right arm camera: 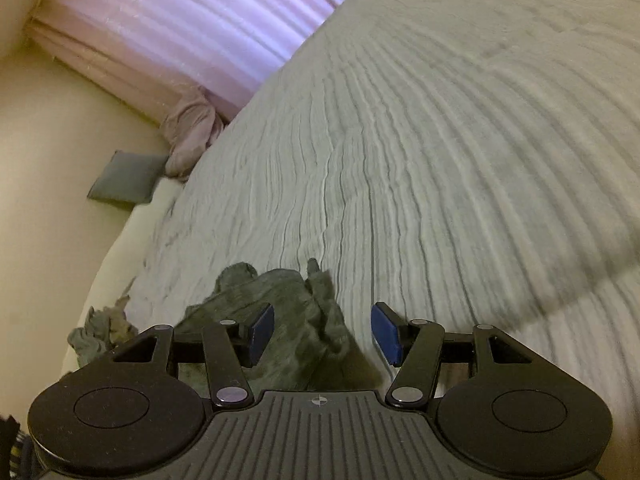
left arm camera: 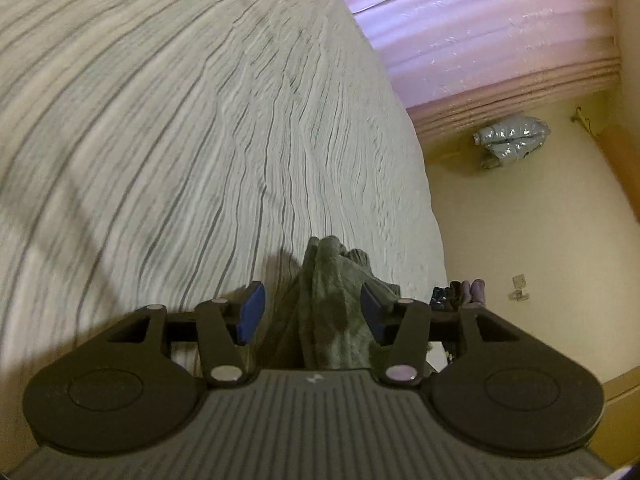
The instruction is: Fold clothes
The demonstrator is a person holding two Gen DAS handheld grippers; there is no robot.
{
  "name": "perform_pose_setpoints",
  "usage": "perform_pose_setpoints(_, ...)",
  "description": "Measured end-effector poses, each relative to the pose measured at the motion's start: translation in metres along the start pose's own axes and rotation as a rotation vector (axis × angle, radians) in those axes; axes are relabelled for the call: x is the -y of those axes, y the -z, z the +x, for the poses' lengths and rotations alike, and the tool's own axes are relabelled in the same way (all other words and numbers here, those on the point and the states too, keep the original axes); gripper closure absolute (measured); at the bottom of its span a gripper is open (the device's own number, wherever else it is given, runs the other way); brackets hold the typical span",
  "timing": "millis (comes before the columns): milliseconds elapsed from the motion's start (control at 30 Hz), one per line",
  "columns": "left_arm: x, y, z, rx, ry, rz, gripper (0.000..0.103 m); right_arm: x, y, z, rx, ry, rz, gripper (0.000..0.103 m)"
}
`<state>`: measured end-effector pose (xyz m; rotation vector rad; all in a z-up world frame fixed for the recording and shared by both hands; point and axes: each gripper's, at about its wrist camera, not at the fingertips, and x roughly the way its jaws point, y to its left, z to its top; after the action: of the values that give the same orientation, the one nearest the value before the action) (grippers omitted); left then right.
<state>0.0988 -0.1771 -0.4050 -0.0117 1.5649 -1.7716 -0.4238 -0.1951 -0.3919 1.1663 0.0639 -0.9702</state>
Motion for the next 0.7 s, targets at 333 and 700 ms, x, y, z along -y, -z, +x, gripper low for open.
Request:
perform_pose_setpoints(333,0.018,-0.004,-0.005,0.071,0.118,0.157,0.100,-0.014,-0.008,-0.016,0.132,-0.147,-0.060,0.100)
perform_pose_setpoints(700,0.032,-0.003,0.013,0.115,0.033,0.326,0.100,-0.023,-0.006,-0.015,0.218,-0.039,-0.127,0.100)
